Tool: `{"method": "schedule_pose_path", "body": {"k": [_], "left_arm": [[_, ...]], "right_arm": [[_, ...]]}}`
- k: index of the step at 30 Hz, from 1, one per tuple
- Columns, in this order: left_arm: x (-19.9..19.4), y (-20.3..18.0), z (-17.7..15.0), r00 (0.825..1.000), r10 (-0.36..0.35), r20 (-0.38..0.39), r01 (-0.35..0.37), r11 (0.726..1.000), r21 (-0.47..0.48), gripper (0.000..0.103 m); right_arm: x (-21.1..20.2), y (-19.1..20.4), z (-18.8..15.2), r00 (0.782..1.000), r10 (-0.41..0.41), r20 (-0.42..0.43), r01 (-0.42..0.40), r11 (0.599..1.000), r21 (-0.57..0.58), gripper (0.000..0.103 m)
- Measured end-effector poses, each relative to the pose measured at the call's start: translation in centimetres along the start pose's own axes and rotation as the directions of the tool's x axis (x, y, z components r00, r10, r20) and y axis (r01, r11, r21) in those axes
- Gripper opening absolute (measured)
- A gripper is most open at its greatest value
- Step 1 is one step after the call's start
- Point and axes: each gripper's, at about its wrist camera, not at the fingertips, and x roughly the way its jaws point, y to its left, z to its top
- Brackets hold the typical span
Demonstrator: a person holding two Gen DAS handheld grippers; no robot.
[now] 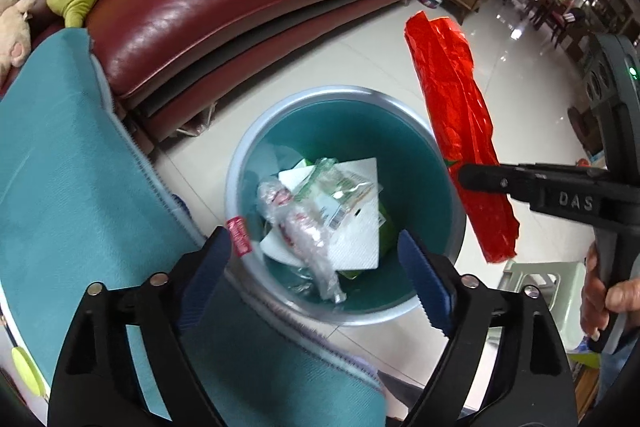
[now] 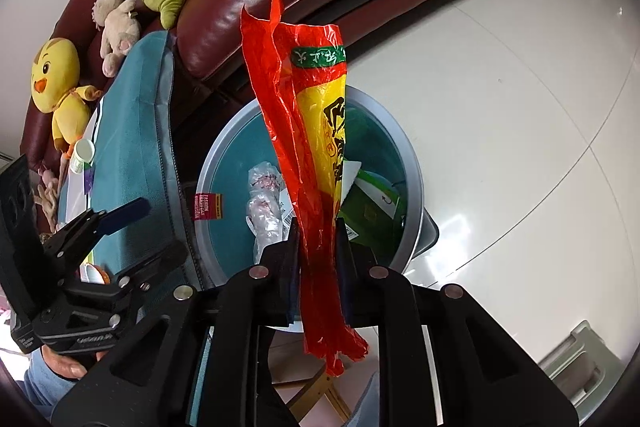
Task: Collect trash
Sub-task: 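Open both tools over the bin, dropping both bags, then move both tools back over the table toward the white plastic lid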
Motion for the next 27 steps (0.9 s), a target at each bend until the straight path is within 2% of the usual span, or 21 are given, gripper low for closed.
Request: {"method": "schedule_pose_path", "body": {"k": [5,6,7,8,12,19,27], "left_arm": [[-1.5,0.9,-1.4,1.000,0.004,0.014,-0.004,1.000,-0.024,0.091],[-1.8,1.0,-1.7,1.000,0.003,0.015,-0.003,1.000,-0.030,0.092],[-2.1,1.3,-2.0,1.000,-0.002,0.015,0.002,0.999,-0.041,0.092],[-2.2,1.4,-2.2,1.000,-0.005,0.015,0.006,0.999,-0.046,0.092],[-2.8,2.2,-3.1,1.000,-0.013,0.006,0.014,0.997,-0.070,0.092],[-4.2,3.1,-4.3,0.999,-0.026,0.030,0.028,0.996,-0.087,0.093],[-6.5,4.5,-6.2,0.998,-0.021,0.054,0.027,0.994,-0.110,0.093]], "right_arm": [[0.8,1.0,0.0,1.000,-0.011,-0.008,0.011,1.000,-0.020,0.026],[1.1,1.3,0.0,1.000,-0.019,-0.011,0.019,0.999,-0.027,0.040],[1.3,1.5,0.1,1.000,-0.022,-0.011,0.022,0.999,-0.030,0.061],[1.4,1.7,0.0,1.000,-0.028,-0.005,0.028,0.999,-0.032,0.065],[1.9,2.1,-0.2,0.999,-0.042,-0.018,0.042,0.999,-0.033,0.067],[0.9,2.2,-0.7,0.997,-0.082,-0.014,0.082,0.997,-0.006,0.078],[0.0,3.9,-1.9,0.994,-0.102,-0.029,0.102,0.995,-0.008,0.079]]}}
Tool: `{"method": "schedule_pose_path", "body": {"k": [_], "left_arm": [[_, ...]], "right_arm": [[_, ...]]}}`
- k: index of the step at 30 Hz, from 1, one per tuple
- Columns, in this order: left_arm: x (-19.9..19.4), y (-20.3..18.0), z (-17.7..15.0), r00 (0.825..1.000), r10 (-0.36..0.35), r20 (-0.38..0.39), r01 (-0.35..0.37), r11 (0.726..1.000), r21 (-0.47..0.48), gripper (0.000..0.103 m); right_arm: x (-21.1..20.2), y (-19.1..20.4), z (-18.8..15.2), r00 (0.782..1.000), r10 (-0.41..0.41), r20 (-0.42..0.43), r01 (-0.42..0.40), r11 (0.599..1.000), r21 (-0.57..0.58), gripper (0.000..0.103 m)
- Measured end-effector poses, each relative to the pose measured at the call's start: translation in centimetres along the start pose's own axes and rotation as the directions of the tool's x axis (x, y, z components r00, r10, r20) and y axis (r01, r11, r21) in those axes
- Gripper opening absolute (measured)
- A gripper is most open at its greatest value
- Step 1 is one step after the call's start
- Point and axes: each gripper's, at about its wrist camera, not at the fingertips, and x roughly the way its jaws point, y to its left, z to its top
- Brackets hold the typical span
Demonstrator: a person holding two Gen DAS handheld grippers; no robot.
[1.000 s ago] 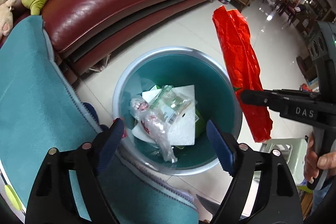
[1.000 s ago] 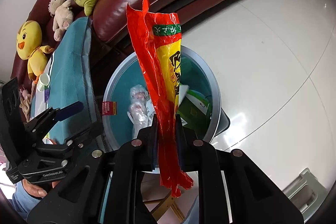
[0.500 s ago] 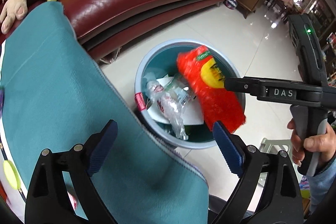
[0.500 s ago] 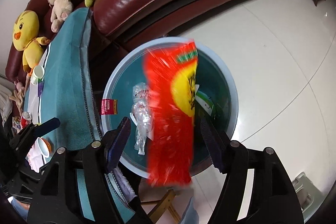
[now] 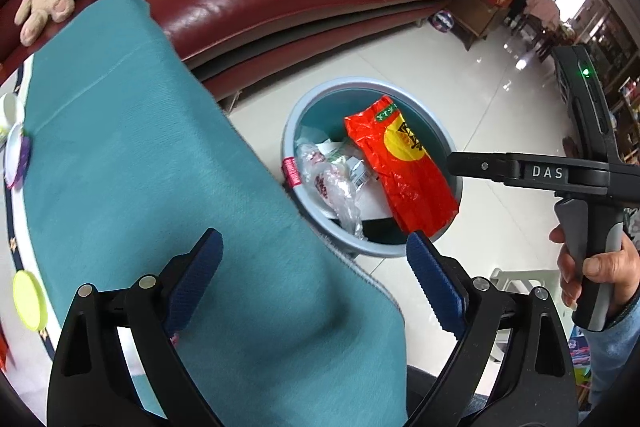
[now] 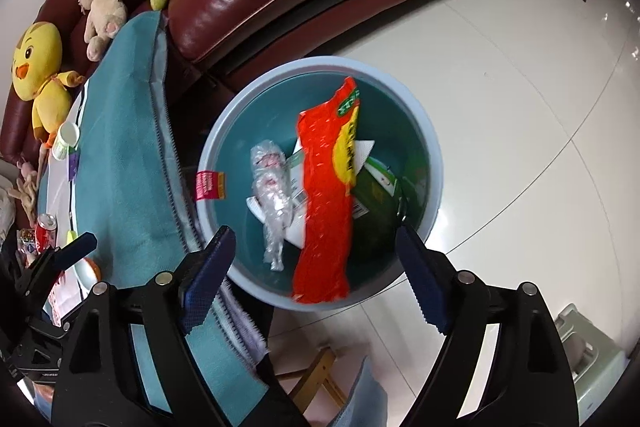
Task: Collect trash
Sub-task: 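Move both tools back over the table toward the white plastic lid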
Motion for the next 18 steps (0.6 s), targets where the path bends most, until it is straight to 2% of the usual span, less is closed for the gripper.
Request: {"method": "schedule_pose_path", "body": {"k": [6,14,18], "left_arm": [[-2.7,2.4,-2.0,0.999,0.027,0.031,-0.026,0.999,-0.040,0.094],[-6.3,7.3,-5.1,0.995,0.077,0.069,-0.067,0.990,-0.125,0.095],[-8.0,10.1,-6.8,0.991,0.100,0.088,-0.083,0.980,-0.179,0.096]], "right_arm": [[-0.4,3.3,-1.1,1.000,0.013,-0.012,-0.013,0.999,-0.046,0.079],[-0.4,9.8,-2.5,0.999,0.036,-0.035,-0.041,0.987,-0.153,0.079],[0.0,13.4,-3.4,0.998,0.039,-0.050,-0.049,0.975,-0.217,0.083]]}}
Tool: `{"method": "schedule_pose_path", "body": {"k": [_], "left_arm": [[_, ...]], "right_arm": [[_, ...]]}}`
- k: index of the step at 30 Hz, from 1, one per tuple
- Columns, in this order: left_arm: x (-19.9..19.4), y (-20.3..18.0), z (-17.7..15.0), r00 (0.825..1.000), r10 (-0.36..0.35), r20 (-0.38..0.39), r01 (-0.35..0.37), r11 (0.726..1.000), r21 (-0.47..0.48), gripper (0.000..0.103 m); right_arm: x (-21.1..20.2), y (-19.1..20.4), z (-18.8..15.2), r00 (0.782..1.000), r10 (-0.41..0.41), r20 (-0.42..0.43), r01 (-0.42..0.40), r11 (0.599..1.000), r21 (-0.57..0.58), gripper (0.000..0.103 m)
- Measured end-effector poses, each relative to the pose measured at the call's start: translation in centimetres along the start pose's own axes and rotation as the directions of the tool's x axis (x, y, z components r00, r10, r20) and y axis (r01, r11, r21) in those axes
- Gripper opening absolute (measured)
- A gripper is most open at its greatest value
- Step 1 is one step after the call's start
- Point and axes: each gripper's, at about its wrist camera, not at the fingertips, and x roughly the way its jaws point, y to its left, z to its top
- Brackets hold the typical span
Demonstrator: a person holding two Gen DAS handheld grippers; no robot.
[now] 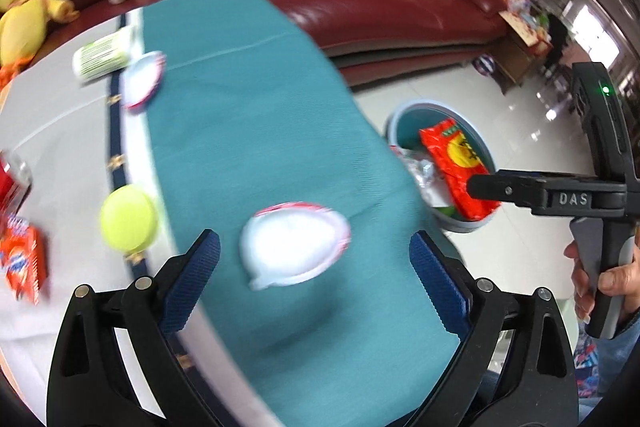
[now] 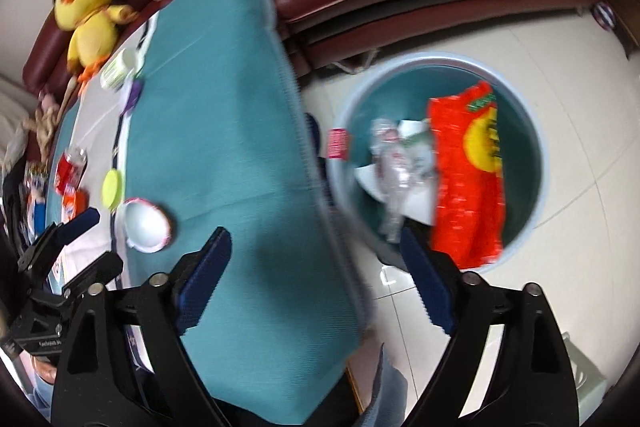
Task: Collect trash
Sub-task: 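Move both tools back over the table toward the white plastic lid, then grasp the white plastic lid with the right tool and lift it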
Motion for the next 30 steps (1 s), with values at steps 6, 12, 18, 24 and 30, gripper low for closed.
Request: {"method": "schedule_pose_path", "body": {"k": [6,12,18,24,30], "left_arm": [[-2.0,4.9,-1.8,0.999,0.040,0.018,-0.039,0.997,-0.068,0.096],[-3.4,9.9,-3.8,0.997,0.074,0.010,-0.071,0.987,-0.142,0.096],[-4.7,14.5,-5.8,0.994,0.107,0.009,-0.103,0.970,-0.219,0.096],[-5.5,16.7,-7.1,0.994,0.105,0.011,-0.098,0.957,-0.272,0.096],[-5.4,16.9,-6.7,0.995,0.097,0.020,-0.088,0.959,-0.271,0.096]], "right_arm": [[1.3,5.6,-0.2,1.000,0.010,-0.029,-0.012,0.996,-0.084,0.084],[3.3,10.8,-0.2,0.997,0.007,-0.074,-0.020,0.985,-0.171,0.084],[6.0,15.1,-0.9,0.992,-0.018,-0.127,-0.016,0.965,-0.262,0.084],[7.3,17.7,-1.3,0.989,-0.066,-0.131,0.019,0.941,-0.337,0.084],[8.2,18.6,-1.4,0.987,-0.092,-0.133,0.039,0.934,-0.356,0.084]]}}
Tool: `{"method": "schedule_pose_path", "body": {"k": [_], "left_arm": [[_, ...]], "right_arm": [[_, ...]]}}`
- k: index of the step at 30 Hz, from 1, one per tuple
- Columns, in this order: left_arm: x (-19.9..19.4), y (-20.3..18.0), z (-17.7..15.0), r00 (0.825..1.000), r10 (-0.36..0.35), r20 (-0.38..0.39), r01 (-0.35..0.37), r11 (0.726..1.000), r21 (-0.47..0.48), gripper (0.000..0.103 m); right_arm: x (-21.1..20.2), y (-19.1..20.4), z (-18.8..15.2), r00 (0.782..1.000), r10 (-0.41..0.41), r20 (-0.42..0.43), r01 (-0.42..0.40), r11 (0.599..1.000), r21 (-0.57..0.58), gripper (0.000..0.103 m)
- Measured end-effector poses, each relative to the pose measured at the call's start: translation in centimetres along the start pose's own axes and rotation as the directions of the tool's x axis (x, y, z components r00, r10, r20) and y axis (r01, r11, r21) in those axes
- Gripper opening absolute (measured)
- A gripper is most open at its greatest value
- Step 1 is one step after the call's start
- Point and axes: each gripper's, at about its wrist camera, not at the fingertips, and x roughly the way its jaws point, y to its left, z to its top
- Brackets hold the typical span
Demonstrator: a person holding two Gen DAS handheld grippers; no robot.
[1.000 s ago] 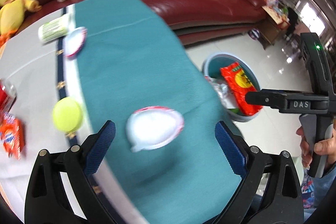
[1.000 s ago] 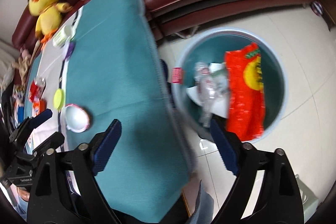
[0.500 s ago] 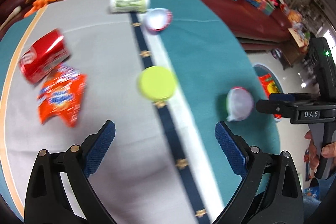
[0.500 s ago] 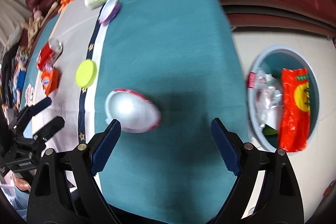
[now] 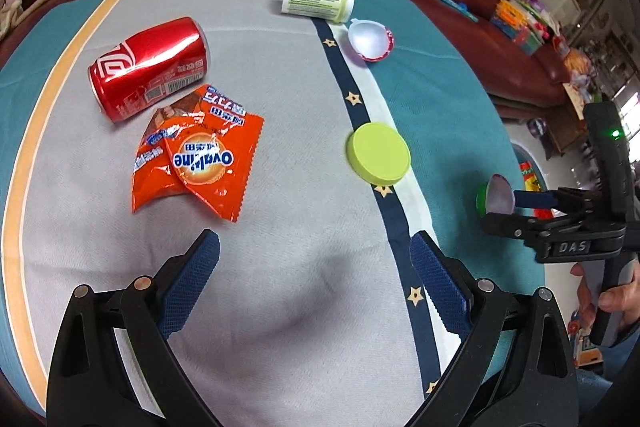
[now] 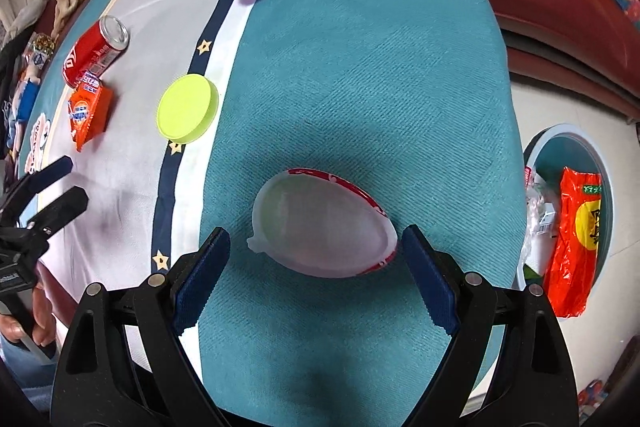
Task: Collect trash
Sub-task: 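Grasp the white plastic lid with the right tool and lift it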
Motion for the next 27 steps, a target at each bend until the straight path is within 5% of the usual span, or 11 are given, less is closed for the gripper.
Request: {"method": "schedule_pose_path", "body": {"k": [5,7,16,27], "left_arm": [[0.2,-0.4,0.2,1.000,-0.013,0.000,0.013,1.000,0.005,0.096],[0.3,-0.7,0.3,1.000,-0.013,-0.002,0.013,1.000,0.014,0.096],[2.0,-2.6,2.2,1.000,-0.024,-0.013,0.024,0.999,0.048,0.096],[6.7,-5.5,10.7,0.999,0.036,0.038,-0.041,0.990,0.136,0.096]], "right_arm": [[0.9,0.2,0.0,1.000,-0.010,0.008,0.010,1.000,-0.012,0.083],[0.9,0.1,0.0,1.000,-0.015,0.021,0.015,1.000,-0.018,0.072],[0.0,-2.4,1.9,0.998,0.034,0.049,-0.036,0.998,0.046,0.072],[-1.2,-7.7,8.9,0.990,0.107,0.092,-0.121,0.980,0.157,0.072]]}}
